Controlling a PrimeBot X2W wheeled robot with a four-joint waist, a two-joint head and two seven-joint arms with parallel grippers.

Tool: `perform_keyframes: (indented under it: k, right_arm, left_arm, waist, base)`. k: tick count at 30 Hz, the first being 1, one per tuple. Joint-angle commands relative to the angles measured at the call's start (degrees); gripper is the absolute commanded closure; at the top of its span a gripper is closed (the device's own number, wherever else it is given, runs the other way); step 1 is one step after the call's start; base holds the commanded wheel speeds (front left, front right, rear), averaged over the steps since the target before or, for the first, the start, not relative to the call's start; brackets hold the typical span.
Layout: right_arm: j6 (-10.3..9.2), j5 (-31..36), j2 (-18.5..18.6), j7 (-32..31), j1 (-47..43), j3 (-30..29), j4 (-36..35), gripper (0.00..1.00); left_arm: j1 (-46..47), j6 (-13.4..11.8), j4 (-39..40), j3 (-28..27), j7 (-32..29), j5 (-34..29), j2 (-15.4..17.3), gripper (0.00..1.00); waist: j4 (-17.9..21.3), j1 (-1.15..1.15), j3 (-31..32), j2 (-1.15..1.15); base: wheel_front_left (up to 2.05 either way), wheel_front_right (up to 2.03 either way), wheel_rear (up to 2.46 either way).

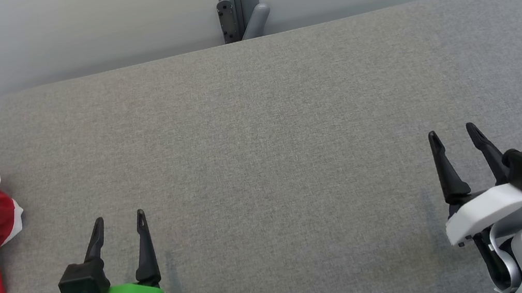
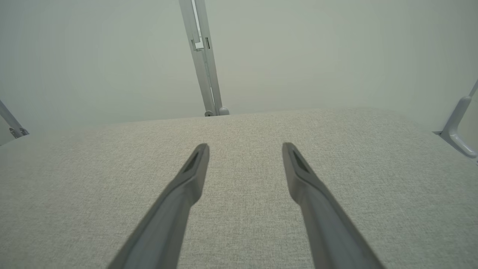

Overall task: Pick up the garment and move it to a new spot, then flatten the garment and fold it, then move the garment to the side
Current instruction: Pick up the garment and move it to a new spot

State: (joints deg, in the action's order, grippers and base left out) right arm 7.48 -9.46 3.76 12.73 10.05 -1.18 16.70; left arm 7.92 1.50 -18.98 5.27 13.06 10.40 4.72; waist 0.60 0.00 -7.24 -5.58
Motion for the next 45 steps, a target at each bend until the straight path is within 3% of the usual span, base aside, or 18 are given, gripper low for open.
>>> perform_keyframes:
  k: [1, 9, 16, 36, 40, 45]
  right_arm:
    - [0.02, 1.5, -0.1, 0.6, 0.0, -0.3, -0.3, 0.00]
    - [0.02, 5.0, -0.1, 1.5, -0.6, -0.1, -0.3, 0.00]
    - [0.02, 6.7, 0.2, 2.2, -0.5, 1.9, -0.8, 0.00]
    - [0.01, 4.8, 0.3, 2.5, 0.5, 7.8, 1.3, 0.00]
    - [-0.01, 4.2, 0.6, 2.5, 0.5, 9.1, 1.5, 0.00]
    - [-0.01, 5.2, 1.1, 2.5, 1.5, 9.7, 1.6, 0.00]
  left_arm:
    - [-0.4, 0.2, -0.1, -0.3, 0.5, -1.4, 0.0, 0.00]
    - [-0.9, 0.5, -0.8, -0.8, 1.3, -4.6, -0.5, 0.00]
    - [-1.3, 0.4, -1.0, -2.2, 1.8, -6.6, -0.9, 0.00]
    - [-4.1, 1.4, -1.5, -8.6, 2.1, -6.5, -1.4, 0.00]
    - [-4.9, 2.6, -2.1, -10.0, 2.1, -5.1, -1.6, 0.00]
    - [-5.0, 2.8, -2.4, -11.8, 2.1, -4.1, -1.8, 0.00]
  waist:
    - [0.0, 0.00, 0.0, 0.00]
    - [-0.4, 0.00, -0.3, 0.00]
    - [-3.2, 0.00, -0.7, 0.00]
    - [-27.4, 0.00, -1.3, 0.00]
    - [-30.9, 0.00, -1.5, 0.00]
    - [-31.3, 0.00, -2.4, 0.00]
  base:
    - [0.00, 0.00, 0.00]
    - [0.00, 0.00, 0.00]
    - [0.00, 0.00, 0.00]
    - [0.00, 0.00, 0.00]
    - [0.00, 0.00, 0.00]
    - [0.00, 0.00, 0.00]
